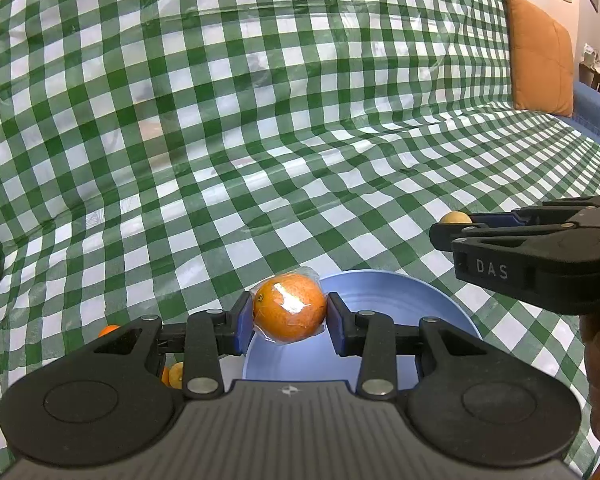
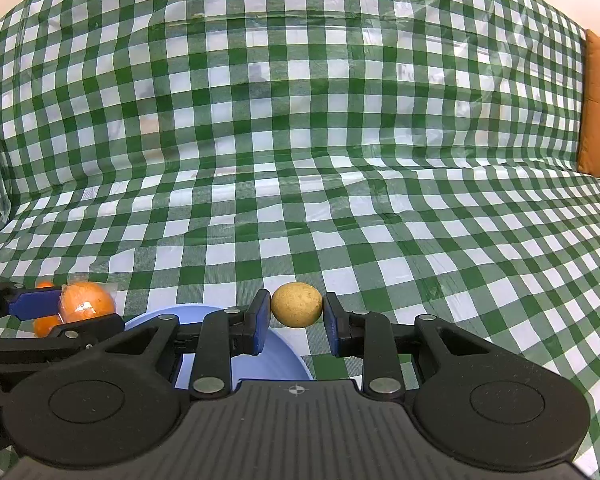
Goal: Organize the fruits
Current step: 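Carry the bagged tangerine and yellow fruit with both tools over the blue plate, then open both tools to drop the tangerine and yellow fruit onto the plate, then move both tools back to the pile and grasp a red tomato with the left tool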
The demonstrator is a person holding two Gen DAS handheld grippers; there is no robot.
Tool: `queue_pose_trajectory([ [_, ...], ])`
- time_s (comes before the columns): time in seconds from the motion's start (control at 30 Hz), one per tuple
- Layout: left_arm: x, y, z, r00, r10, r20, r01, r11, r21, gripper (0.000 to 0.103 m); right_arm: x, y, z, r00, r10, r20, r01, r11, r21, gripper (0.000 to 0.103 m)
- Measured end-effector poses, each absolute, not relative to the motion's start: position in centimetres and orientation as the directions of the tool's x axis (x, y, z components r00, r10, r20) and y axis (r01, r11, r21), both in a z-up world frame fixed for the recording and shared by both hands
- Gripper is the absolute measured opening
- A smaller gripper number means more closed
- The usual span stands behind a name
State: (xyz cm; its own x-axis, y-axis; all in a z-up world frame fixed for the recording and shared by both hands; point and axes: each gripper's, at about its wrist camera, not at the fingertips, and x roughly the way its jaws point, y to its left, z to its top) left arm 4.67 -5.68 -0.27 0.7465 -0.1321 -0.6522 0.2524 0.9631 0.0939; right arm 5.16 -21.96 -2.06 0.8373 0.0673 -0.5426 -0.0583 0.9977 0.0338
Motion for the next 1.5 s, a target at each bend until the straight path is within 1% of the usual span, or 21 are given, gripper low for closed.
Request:
queue_pose_trajectory([
  [0.37, 4.4, -5.7, 0.0, 0.754, -0.154, -0.639, 0.263, 0.962, 0.078, 0.043, 5.3, -21.8, -2.0, 0.836, 0.098, -0.539, -0.094, 0.995, 0.035, 0.030],
  [0.4, 4.3, -5.7, 0.1, 0.756, -0.161, -0.635, 0.266, 0.961, 0.074, 0.046, 5.3, -21.8, -1.9, 0.839, 0.095, -0.536, -0.092, 0.995, 0.034, 0.032],
  [0.43, 4.3, -5.7, 0.2, 0.759, -0.167, -0.629, 0.270, 0.960, 0.071, 0.048, 5.3, -21.8, -1.9, 0.842, 0.089, -0.533, -0.087, 0.996, 0.029, 0.039],
  [0.47, 4.2, -5.7, 0.3, 0.761, -0.172, -0.625, 0.272, 0.960, 0.067, 0.049, 5.3, -21.9, -1.8, 0.844, 0.084, -0.529, -0.082, 0.996, 0.027, 0.044],
  [0.53, 4.2, -5.5, 0.4, 0.764, -0.174, -0.622, 0.271, 0.961, 0.064, 0.049, 5.4, -22.1, -1.7, 0.848, 0.079, -0.524, -0.073, 0.997, 0.032, 0.046],
  [1.13, 3.9, -4.5, 0.8, 0.772, -0.138, -0.621, 0.236, 0.969, 0.078, 0.049, 5.9, -21.6, -1.7, 0.847, 0.090, -0.524, -0.086, 0.996, 0.032, 0.047],
  [1.5, 3.5, -2.8, 1.4, 0.779, -0.115, -0.616, 0.212, 0.973, 0.087, 0.044, 6.0, -19.8, -1.4, 0.850, 0.107, -0.515, -0.103, 0.994, 0.035, 0.047],
])
